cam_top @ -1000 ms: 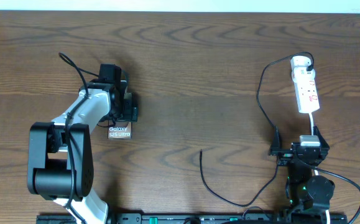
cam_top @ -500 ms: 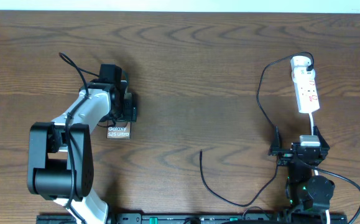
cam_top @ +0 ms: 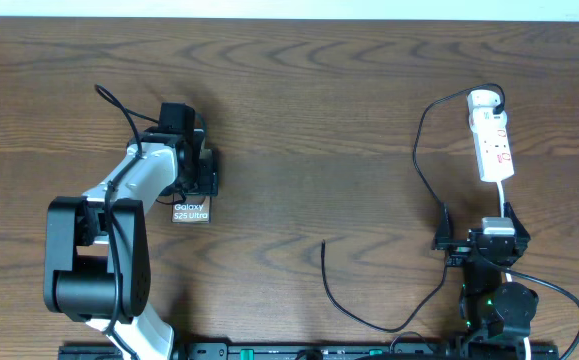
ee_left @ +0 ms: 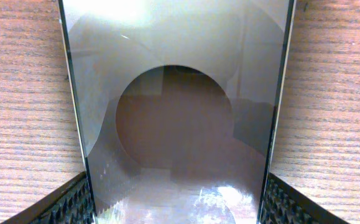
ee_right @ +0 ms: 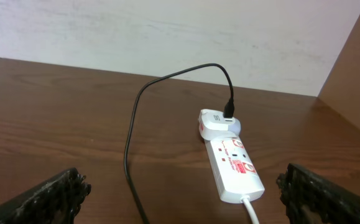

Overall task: Plug charger to phone and switch on socket
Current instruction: 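Lower the left gripper onto the phone and close on its sides, then lift the phone with the left gripper and turn it upright, then move the right gripper toward the phone held by the left gripper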

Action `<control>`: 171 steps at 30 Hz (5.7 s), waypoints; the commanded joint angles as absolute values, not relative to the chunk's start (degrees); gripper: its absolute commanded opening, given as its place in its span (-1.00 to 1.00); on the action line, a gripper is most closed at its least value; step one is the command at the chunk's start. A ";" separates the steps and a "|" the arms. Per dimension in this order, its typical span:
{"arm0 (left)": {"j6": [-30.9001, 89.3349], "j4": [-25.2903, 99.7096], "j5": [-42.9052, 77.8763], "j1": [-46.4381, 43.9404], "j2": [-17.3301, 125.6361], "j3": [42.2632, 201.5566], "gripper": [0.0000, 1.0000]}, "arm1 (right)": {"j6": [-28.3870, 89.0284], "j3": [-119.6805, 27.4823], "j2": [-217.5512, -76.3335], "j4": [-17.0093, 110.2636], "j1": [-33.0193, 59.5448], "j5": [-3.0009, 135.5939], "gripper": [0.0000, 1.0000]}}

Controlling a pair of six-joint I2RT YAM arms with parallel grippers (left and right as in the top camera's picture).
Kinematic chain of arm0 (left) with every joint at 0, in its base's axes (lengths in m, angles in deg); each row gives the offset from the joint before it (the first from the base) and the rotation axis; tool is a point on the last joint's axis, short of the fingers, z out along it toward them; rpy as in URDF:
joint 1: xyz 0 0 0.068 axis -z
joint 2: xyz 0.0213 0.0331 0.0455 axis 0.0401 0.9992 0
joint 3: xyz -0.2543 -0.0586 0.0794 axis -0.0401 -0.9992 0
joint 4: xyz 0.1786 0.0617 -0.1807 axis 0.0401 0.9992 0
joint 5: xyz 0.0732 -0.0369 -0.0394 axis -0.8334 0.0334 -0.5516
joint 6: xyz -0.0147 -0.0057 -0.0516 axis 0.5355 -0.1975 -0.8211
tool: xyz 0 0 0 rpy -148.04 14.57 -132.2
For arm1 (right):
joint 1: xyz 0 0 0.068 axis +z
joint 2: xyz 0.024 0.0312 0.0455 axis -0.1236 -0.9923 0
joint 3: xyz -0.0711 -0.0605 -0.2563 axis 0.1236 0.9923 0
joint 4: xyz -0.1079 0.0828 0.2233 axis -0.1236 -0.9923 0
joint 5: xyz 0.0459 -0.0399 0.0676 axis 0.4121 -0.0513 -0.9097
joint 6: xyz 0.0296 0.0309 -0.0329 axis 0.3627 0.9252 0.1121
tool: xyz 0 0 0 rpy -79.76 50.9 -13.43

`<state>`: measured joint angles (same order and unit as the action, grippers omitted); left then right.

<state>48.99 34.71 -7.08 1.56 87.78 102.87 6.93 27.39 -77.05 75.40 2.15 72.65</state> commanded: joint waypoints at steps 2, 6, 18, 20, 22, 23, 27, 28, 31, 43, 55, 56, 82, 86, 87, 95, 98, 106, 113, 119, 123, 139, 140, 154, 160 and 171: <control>49.18 35.23 -6.69 1.54 89.94 102.13 0.31 | 6.50 27.44 -76.81 75.16 2.21 72.71 0.98; 49.18 35.21 -6.69 1.54 89.94 102.13 0.18 | 6.50 27.46 -76.81 75.16 2.21 72.71 0.99; 49.16 34.60 -6.69 1.54 89.92 102.15 -0.71 | 6.50 27.46 -76.81 75.16 2.21 72.71 0.98; 49.14 34.66 -6.67 1.54 89.92 102.15 -0.85 | 6.50 27.46 -76.81 75.16 2.21 72.71 0.98; 49.16 34.64 -6.67 1.54 89.92 102.15 -0.85 | 6.50 27.46 -76.81 75.16 2.21 72.71 0.99; 49.16 34.62 -6.69 1.54 89.92 102.15 -0.85 | 6.50 27.46 -76.81 75.16 2.21 72.71 0.99; 49.23 34.62 -6.71 1.54 89.92 102.15 -0.85 | 6.50 27.46 -76.81 75.16 2.21 72.71 0.98; 49.40 34.62 -6.71 1.54 89.92 102.15 -0.85 | 6.50 27.46 -76.81 75.16 2.21 72.69 0.99; 50.04 34.62 -6.69 1.54 89.88 102.17 -0.85 | 6.50 27.44 -76.81 75.16 2.21 72.71 0.98; 50.12 39.38 -1.40 1.54 79.43 109.54 -0.85 | 6.50 27.46 -76.81 75.16 2.21 72.71 0.98; 21.78 37.40 15.54 1.10 63.02 110.26 -0.85 | 6.50 27.44 -76.81 75.16 2.21 72.71 0.99; 14.67 37.22 19.47 0.40 61.57 110.26 -0.86 | 6.50 27.46 -76.81 75.16 2.21 72.71 0.99; -47.03 37.22 57.20 -11.49 60.31 110.24 -0.86 | 6.50 27.46 -76.81 75.16 2.21 72.69 0.99; -47.23 37.22 57.20 -11.49 60.31 110.24 -0.86 | 6.50 27.46 -76.81 75.16 2.21 72.71 0.98; -47.38 37.22 57.20 -11.49 60.31 110.24 -0.86 | 6.50 27.46 -76.81 75.16 2.21 72.71 0.98; -49.11 37.24 57.20 -11.49 60.31 110.24 -0.85 | 6.50 27.46 -76.81 75.16 2.21 72.71 0.99; -49.54 37.24 57.13 -11.49 60.31 110.24 -0.86 | 6.50 27.46 -76.81 75.16 2.21 72.71 0.99; -46.96 37.24 52.92 -11.49 60.31 110.24 -0.86 | 6.50 27.46 -76.81 75.16 2.21 72.71 0.98; -28.74 43.32 34.69 -11.05 60.31 110.24 -0.86 | 6.52 27.44 -76.81 75.16 2.21 72.71 0.99; -26.66 55.10 7.72 -7.45 60.31 110.17 -0.86 | 6.50 27.44 -76.81 75.16 2.21 72.71 0.98; -26.66 58.44 -4.35 -3.99 60.46 109.76 -0.85 | 6.50 27.46 -76.81 75.16 2.21 72.71 0.99; -26.70 61.90 -9.35 0.05 63.85 109.71 -0.85 | 6.52 27.46 -76.81 75.18 2.21 72.67 0.99; -26.70 61.90 -8.83 0.05 63.85 109.71 -0.86 | 6.52 27.46 -76.81 75.16 2.24 72.49 0.98; -28.21 61.61 -1.79 0.03 63.85 109.71 -0.86 | 37.42 25.17 -76.95 80.04 2.19 57.26 0.99; -28.21 60.67 -1.81 0.05 63.85 109.71 -0.86 | 37.66 14.37 -82.61 81.76 2.17 48.43 0.99; -28.19 59.93 -1.75 0.05 63.85 109.71 -0.86 | 46.60 -14.50 -131.17 81.61 2.24 16.28 0.99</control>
<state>-27.71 59.82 -1.66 0.01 63.82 108.93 42.17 -6.64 -114.74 82.13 2.15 34.83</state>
